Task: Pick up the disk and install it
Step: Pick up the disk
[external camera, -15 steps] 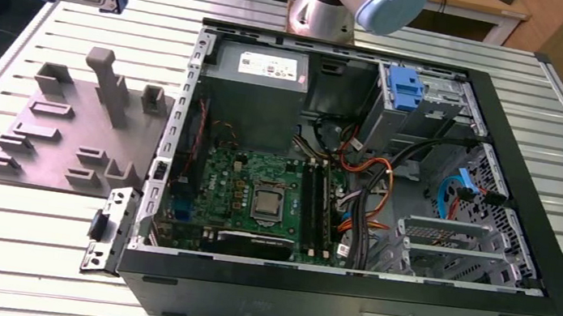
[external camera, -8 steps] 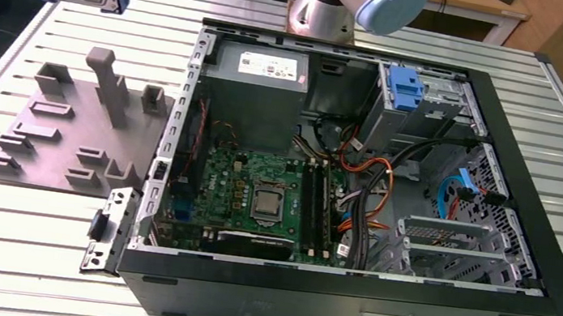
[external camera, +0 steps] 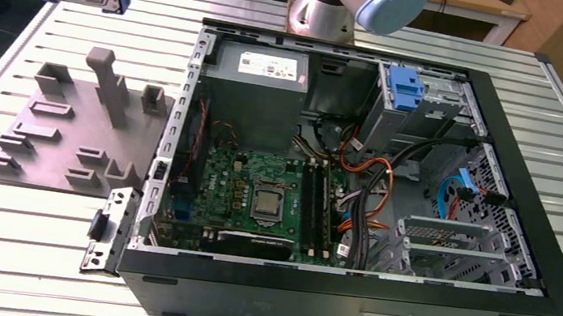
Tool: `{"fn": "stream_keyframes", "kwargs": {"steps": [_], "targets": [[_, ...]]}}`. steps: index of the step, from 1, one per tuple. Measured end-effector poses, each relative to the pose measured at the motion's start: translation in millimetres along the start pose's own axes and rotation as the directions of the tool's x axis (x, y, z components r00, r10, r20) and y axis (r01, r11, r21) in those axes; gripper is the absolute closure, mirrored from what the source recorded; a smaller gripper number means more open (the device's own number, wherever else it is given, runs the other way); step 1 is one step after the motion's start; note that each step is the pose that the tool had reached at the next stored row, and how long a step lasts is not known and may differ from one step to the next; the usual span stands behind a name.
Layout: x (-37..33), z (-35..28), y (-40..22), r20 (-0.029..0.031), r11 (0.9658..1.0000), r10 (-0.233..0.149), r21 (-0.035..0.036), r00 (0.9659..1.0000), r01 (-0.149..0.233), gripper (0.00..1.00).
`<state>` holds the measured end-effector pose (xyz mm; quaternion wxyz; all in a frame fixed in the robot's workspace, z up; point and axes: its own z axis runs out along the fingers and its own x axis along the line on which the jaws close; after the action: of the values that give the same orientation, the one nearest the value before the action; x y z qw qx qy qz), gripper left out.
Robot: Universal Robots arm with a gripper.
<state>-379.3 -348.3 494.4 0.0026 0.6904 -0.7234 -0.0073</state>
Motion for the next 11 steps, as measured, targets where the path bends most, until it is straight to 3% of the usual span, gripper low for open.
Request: {"fn": "stream_keyframes", "kwargs": {"steps": [11], "targets": [[-0.1,-0.1,-3.0,0.0,1.0,0.0,-0.0001,1.0,0.0,0.64]]}}
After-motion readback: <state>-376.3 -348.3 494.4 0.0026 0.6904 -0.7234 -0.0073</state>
